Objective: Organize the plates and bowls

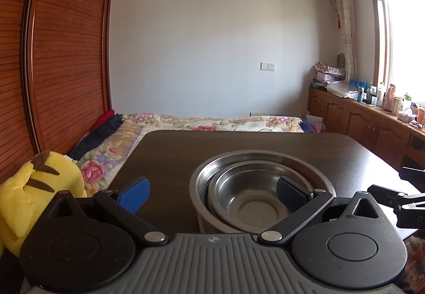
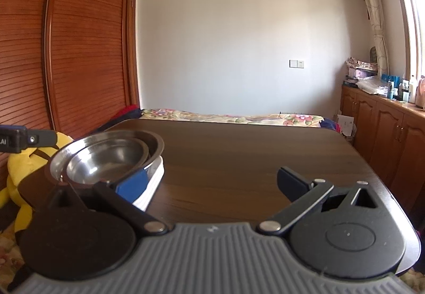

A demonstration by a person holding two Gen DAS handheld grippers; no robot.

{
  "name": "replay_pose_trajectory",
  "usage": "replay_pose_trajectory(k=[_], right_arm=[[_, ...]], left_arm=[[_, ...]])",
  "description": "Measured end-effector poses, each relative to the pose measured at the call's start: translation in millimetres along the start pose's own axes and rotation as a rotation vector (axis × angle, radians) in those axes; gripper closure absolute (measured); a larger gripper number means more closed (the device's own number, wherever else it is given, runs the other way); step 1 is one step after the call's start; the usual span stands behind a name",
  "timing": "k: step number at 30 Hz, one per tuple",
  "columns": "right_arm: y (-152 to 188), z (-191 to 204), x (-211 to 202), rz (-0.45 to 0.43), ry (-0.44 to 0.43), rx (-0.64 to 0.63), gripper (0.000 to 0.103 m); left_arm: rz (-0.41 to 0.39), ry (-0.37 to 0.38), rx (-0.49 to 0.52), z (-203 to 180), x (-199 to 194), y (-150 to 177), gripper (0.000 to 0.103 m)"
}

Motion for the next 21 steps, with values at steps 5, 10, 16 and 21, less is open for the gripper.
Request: replay_pose_trajectory(k=[5, 10, 16, 21], right_arm=[[0, -3, -4, 0.006, 0.012, 0.003, 0.000], [-9, -10, -10, -0.009, 0.029, 0.011, 0.000], [-23, -24, -26, -0.102, 0.079, 0.029, 0.000], [-24, -31, -36, -0.176, 0.115, 0.037, 0.000]], left_arm=[[0.010, 0.035, 0.010, -17, 0, 3, 0.000], [-0.009, 0.053, 0.035, -38, 0, -6, 0.000], [-0.074, 0.058, 0.067, -60, -8, -18, 0.000], [-0.089, 0.053, 0.089, -71, -12, -11, 0.000]])
Point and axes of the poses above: each gripper's, at about its wrist camera, not at the fingertips, and x roughly the way its jaws point, z to its left, y to its underside, the point moved 10 cm from there along x, roughly the way its jaws point, and after that the axes turned 1 degree about y, right-handed, at the moved point
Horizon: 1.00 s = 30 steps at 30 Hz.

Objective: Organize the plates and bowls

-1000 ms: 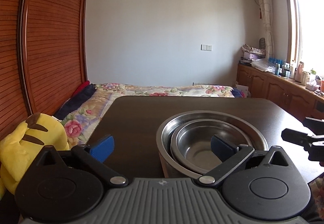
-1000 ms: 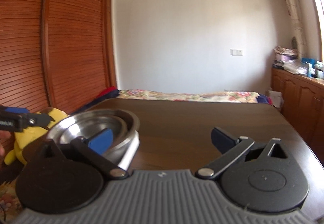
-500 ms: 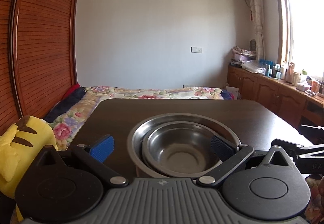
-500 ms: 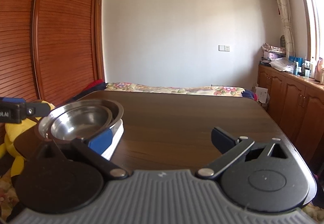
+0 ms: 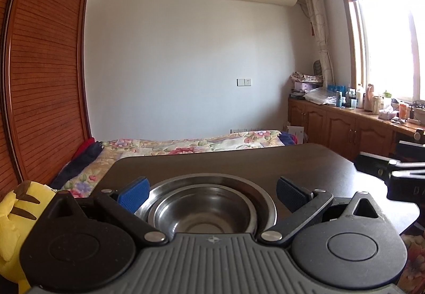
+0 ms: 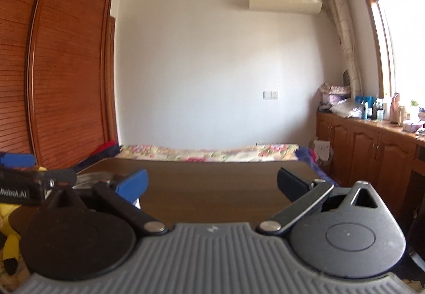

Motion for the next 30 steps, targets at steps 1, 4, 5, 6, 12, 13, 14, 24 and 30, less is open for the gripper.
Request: replay_pose_trajectory(k=[1, 4, 5, 6, 12, 13, 14, 24, 30], right_arm=[[1, -2, -1, -0.009, 0.011, -0.004, 0.000], [8, -5, 0, -0.011, 0.015, -0.003, 0.000], [10, -7, 1, -0.006, 0.015, 0.002, 0.000], [13, -8, 2, -0.001, 0.016, 0.007, 0.000], [29, -13, 4, 0.007, 0.036, 0.012, 0.000], [32, -13, 5, 0.014, 0.036, 0.015, 0.000], [34, -12, 6, 0.021, 0.035, 0.016, 0.000], [35, -11, 6, 0.038, 0.025, 0.022, 0.000], [36, -12, 6, 0.038, 0.028, 0.022, 0.000]], left_arm=[[0.000, -0.002, 0.000, -1, 0, 2, 0.000], [-0.005, -0.008, 0.003, -3, -2, 9, 0.000], [-0.007, -0.014, 0.007, -3, -1, 12, 0.000], [-0.007, -0.020, 0.011, -3, -1, 15, 0.000], [0.016, -0.046, 0.013, 2, 3, 35, 0.000], [0.023, -0.047, 0.011, 2, 4, 38, 0.000], [0.029, -0.047, 0.011, 2, 5, 41, 0.000], [0.042, -0.058, -0.006, 12, 7, 48, 0.000], [0.040, -0.069, -0.013, 18, 8, 48, 0.000]])
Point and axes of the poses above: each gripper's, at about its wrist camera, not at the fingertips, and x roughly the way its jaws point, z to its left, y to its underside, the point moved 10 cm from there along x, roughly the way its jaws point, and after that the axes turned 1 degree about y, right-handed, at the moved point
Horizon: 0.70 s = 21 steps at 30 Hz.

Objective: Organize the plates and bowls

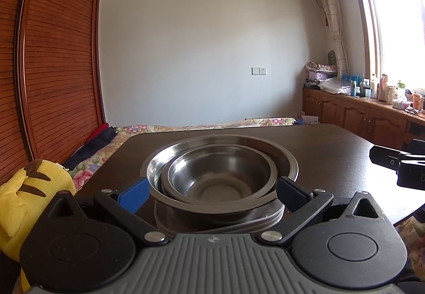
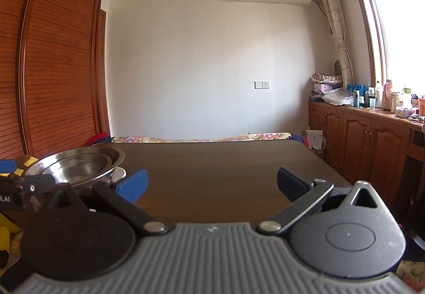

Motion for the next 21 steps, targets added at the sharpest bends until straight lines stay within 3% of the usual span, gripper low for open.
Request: replay_pose_trajectory(k=[21], right_arm=[[0.0, -0.8, 0.0, 0.009, -0.002, 0.000, 0.000]], left_arm=[[0.003, 0.002, 0.018, -2.1, -0.8, 2.4, 0.000]])
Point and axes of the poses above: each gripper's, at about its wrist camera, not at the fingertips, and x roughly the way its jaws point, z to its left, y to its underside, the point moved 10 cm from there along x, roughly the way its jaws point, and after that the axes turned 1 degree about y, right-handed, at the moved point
